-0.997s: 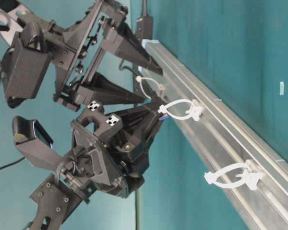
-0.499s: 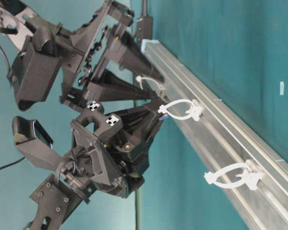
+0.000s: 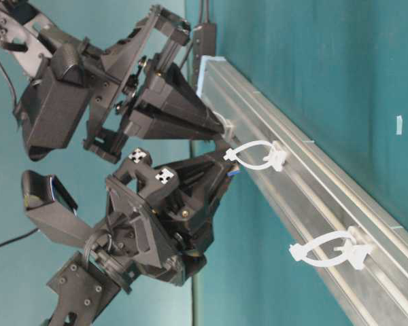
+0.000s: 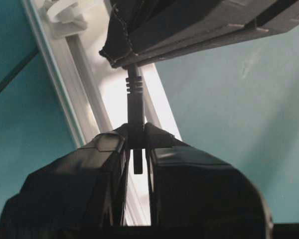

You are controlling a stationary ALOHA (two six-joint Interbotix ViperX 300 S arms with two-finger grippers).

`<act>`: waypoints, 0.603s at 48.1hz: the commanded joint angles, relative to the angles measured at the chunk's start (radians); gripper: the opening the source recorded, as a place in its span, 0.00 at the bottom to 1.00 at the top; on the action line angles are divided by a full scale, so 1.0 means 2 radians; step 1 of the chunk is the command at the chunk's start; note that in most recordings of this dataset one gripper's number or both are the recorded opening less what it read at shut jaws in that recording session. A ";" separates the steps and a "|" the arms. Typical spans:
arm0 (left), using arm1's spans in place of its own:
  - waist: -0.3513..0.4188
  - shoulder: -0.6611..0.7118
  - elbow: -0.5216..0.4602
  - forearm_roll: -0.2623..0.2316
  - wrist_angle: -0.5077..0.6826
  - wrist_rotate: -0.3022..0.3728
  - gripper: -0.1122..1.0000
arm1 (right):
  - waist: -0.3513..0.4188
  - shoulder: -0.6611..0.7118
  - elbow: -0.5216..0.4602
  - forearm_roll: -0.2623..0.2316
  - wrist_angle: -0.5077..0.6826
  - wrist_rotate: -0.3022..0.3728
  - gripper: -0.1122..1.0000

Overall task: Pass the USB cable through three rings with both arms.
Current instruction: 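Pull the plug with the left gripper through the second white loop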

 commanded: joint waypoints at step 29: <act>-0.005 -0.028 0.018 0.002 -0.028 -0.004 0.50 | 0.006 0.005 -0.012 -0.020 0.002 0.006 0.20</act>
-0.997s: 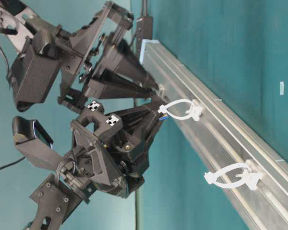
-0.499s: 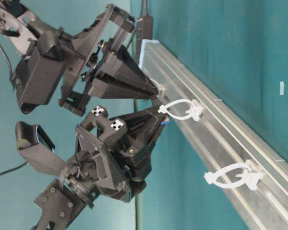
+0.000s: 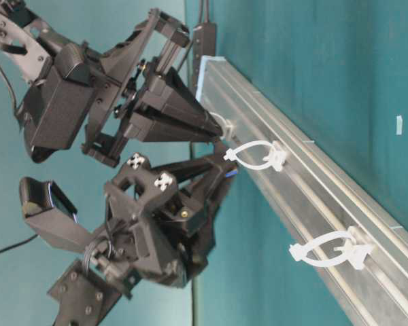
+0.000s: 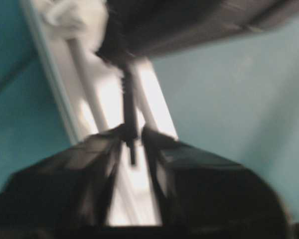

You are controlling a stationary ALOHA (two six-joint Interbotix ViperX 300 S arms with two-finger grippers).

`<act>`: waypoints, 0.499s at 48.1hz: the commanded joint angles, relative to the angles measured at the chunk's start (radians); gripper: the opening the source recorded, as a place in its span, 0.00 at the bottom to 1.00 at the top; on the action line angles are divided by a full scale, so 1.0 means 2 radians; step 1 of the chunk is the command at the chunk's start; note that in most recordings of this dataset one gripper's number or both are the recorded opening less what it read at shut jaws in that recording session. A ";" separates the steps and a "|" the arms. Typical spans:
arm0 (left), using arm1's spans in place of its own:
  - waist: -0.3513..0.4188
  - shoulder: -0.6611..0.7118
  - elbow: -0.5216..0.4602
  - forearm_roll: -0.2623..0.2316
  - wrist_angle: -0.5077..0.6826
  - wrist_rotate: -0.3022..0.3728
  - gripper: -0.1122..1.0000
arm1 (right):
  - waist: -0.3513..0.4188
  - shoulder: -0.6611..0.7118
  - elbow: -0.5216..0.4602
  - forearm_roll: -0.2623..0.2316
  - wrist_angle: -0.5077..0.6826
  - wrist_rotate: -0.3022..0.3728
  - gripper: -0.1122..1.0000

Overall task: Pass the USB cable through three rings with both arms.
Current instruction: 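Pull the plug with the left gripper through the second white loop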

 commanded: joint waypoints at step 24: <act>-0.031 -0.142 0.085 0.002 -0.008 -0.034 0.87 | 0.005 0.000 0.004 -0.002 -0.001 0.007 0.20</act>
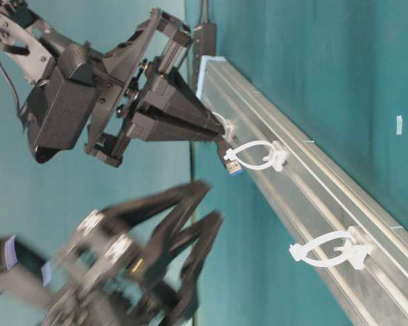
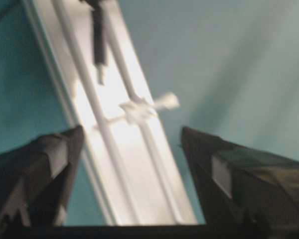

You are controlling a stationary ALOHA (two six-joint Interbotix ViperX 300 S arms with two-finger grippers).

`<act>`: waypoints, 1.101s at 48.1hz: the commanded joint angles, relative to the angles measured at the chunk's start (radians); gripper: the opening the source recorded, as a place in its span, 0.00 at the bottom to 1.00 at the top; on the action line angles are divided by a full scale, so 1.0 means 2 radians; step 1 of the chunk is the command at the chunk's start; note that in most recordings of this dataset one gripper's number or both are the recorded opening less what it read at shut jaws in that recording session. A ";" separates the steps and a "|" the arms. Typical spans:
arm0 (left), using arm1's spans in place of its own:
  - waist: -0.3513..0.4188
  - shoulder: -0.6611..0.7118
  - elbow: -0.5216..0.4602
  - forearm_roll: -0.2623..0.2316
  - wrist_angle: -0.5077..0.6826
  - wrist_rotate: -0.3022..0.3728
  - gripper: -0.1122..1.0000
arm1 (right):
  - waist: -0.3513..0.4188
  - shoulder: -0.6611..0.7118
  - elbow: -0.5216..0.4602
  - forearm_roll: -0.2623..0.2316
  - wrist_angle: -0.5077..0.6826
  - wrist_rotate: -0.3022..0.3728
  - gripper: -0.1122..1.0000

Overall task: Pass the USB cable through three rings with both arms.
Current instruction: 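Pull the plug with the left gripper through the second white loop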

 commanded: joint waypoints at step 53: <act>-0.014 -0.194 0.115 0.002 -0.008 0.008 0.86 | 0.032 -0.024 0.037 -0.017 -0.019 0.007 0.20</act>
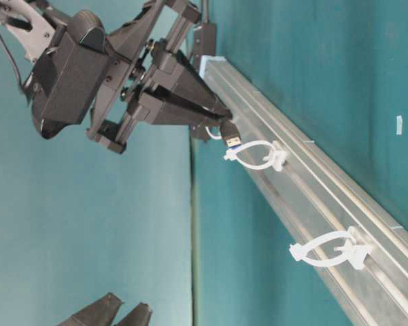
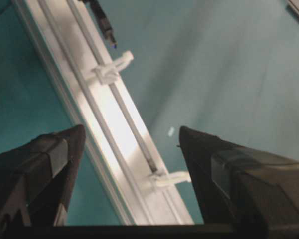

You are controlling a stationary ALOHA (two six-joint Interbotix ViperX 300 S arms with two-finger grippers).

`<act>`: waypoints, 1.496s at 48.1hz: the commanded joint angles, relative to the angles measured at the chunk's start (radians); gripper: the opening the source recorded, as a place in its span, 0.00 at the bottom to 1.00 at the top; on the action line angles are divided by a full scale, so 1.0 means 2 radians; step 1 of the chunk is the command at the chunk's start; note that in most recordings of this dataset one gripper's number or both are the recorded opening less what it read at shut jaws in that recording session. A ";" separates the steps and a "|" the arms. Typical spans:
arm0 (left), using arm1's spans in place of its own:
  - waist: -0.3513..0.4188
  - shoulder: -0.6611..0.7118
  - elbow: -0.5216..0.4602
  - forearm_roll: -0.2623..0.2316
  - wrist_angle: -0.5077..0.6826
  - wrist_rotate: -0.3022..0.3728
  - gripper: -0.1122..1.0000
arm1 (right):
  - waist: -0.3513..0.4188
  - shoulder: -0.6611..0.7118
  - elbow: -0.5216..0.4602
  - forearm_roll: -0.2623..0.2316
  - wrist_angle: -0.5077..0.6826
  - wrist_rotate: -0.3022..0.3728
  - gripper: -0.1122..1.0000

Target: Pass the USB cable through three rings with both arms.

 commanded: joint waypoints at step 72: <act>-0.011 0.089 -0.029 0.002 -0.048 0.010 0.86 | 0.059 0.019 -0.019 0.015 -0.025 0.082 0.20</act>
